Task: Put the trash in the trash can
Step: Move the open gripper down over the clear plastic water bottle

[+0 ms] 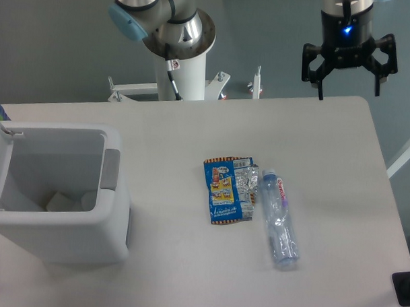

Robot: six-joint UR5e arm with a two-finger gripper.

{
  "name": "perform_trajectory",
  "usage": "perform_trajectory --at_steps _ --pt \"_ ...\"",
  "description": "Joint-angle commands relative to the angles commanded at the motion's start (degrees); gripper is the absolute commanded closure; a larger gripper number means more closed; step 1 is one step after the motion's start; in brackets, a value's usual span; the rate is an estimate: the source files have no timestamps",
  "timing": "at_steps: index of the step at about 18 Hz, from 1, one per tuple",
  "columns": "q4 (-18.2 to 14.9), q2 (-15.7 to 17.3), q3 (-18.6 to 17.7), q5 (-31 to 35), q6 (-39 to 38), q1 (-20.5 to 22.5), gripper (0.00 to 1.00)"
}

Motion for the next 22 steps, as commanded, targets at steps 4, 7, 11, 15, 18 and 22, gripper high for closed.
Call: perform_trajectory --at_steps 4,7,11,15,18,22 --pt "0.0 0.35 -0.61 -0.09 0.0 -0.09 0.0" --pt "0.0 1.32 -3.33 -0.09 -0.53 -0.09 0.0" --pt "0.09 1.41 -7.72 -0.35 -0.53 -0.44 0.0" --pt "0.09 1.32 -10.19 -0.7 -0.61 -1.05 0.0" --pt "0.09 1.32 -13.08 -1.14 -2.02 -1.05 0.0" --pt "0.09 0.44 -14.24 -1.23 -3.77 -1.58 0.0"
